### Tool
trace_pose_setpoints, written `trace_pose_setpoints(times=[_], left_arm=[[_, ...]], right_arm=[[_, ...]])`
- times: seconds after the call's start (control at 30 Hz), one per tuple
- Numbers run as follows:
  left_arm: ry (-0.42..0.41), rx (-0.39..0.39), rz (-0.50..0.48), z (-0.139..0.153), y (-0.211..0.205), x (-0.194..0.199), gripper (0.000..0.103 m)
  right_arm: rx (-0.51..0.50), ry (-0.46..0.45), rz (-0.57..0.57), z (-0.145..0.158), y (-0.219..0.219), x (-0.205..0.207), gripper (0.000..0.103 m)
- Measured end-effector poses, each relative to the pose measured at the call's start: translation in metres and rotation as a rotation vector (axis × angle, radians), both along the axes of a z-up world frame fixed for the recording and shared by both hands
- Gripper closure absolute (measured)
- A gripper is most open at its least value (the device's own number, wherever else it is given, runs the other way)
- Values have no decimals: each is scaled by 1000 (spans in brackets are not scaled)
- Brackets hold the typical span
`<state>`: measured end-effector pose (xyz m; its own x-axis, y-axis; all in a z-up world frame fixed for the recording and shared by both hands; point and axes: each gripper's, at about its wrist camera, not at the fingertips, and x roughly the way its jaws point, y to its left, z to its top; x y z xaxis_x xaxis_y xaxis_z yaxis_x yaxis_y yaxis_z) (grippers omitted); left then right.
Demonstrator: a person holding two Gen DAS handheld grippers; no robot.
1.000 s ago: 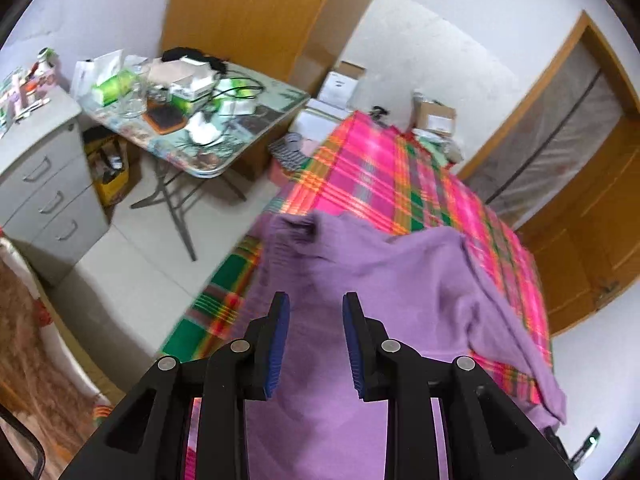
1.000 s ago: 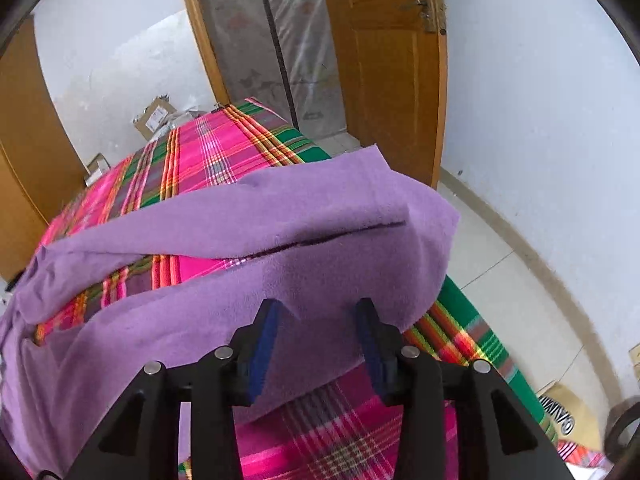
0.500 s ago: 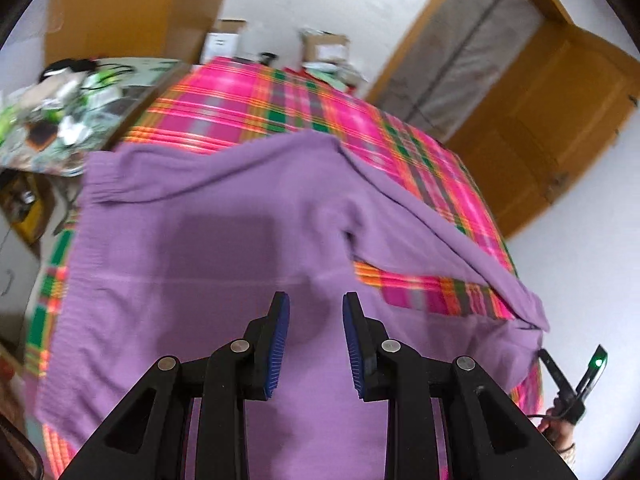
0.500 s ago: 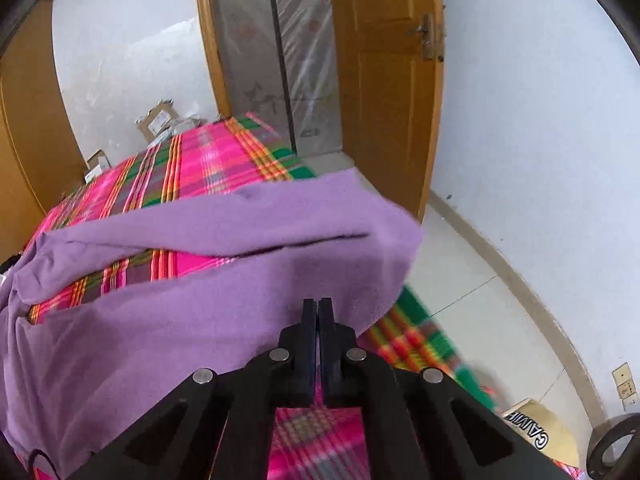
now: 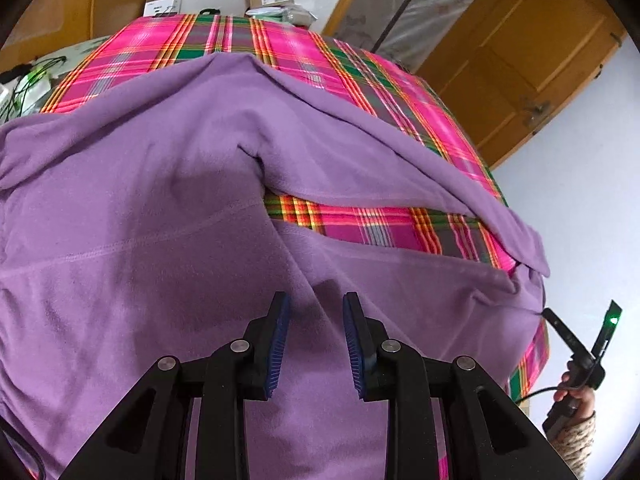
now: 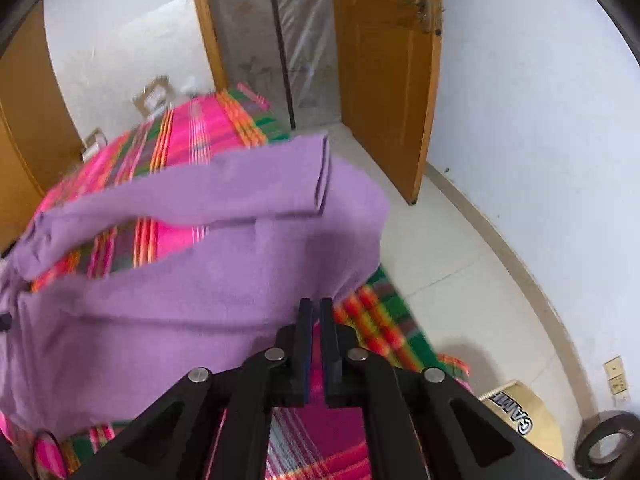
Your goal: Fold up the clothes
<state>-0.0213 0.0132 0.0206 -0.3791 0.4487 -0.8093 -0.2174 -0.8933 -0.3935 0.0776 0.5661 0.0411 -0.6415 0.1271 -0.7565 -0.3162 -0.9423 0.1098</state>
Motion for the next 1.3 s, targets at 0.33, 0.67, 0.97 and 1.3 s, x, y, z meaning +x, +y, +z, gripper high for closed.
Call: trace_pose_setpoints(times=[0.33,0.67,0.97,1.3], left_arm=[[-14,-13,-10,-5,9,-10,75],[-21,-48,-14,-11,22,-23,75],[9,-78,-60,-9,42,-30,74],[86,-79,-448,0,129,-34,61]], right_arm=[[-71,34,71,6,24,-65,66],[-71,47,141,11,24,-109,94],[29,92,103,26,36,-156,93],[-35,22,70,9,56,-130,65]])
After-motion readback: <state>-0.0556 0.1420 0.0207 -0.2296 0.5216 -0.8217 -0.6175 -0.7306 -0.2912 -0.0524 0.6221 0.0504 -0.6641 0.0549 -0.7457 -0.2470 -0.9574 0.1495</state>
